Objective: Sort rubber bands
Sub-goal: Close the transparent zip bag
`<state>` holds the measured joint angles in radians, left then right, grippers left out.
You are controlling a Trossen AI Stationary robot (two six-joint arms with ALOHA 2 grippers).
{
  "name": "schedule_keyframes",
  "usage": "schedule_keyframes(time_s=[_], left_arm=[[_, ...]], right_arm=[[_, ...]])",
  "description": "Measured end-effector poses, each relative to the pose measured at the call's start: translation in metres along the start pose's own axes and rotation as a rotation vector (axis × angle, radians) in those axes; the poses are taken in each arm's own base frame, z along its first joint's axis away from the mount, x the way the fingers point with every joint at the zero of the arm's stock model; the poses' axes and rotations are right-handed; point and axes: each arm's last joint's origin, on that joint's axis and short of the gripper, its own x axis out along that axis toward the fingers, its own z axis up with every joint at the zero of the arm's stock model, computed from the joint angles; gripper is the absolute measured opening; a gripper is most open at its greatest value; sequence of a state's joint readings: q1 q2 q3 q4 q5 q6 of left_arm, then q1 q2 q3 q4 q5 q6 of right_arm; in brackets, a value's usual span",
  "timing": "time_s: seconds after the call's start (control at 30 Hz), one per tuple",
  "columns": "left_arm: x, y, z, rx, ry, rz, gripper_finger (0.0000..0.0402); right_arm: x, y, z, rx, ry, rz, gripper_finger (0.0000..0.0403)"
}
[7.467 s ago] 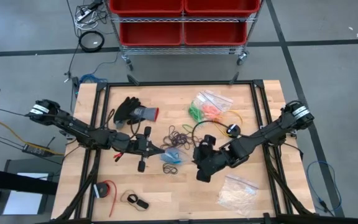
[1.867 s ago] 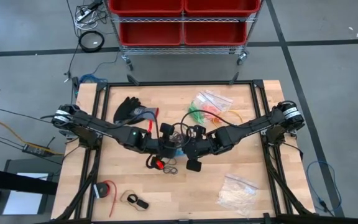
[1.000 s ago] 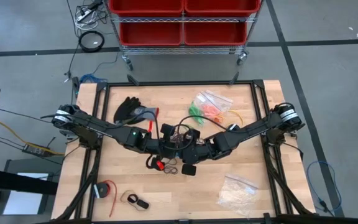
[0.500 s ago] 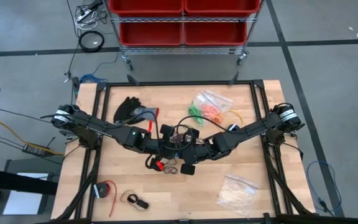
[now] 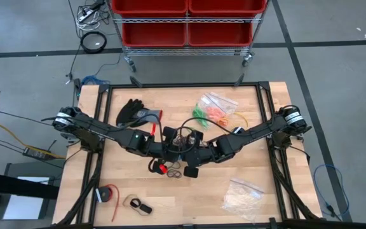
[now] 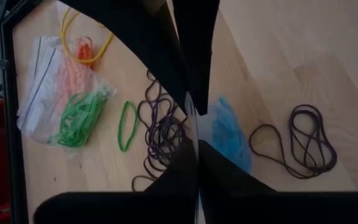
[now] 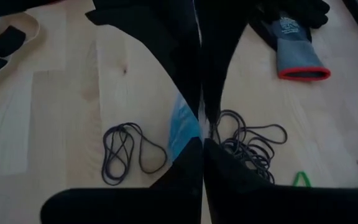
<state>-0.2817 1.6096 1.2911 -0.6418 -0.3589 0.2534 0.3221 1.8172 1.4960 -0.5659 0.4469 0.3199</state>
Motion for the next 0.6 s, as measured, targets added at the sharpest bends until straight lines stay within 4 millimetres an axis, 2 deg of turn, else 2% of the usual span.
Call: schedule_keyframes(time_s=[0.23,0.5,0.6], left_arm=[[-0.0003,-0.0001,0.0002,-0.045,0.001,0.004,0.0007],[0.0,0.0007,-0.0042,-0.042,0.046,0.022,0.006],[-0.0005,-0.0003,-0.006,-0.031,0.069,0.036,0.0024]], right_arm=[[0.0009,-0.0013,0.0002,0.007,0.009,0.017,0.0],[0.0007,-0.0016,-0.0012,-0.003,0.024,0.018,0.0],[0.0006,-0.0018,-0.0023,-0.007,0.034,0.015,0.0]])
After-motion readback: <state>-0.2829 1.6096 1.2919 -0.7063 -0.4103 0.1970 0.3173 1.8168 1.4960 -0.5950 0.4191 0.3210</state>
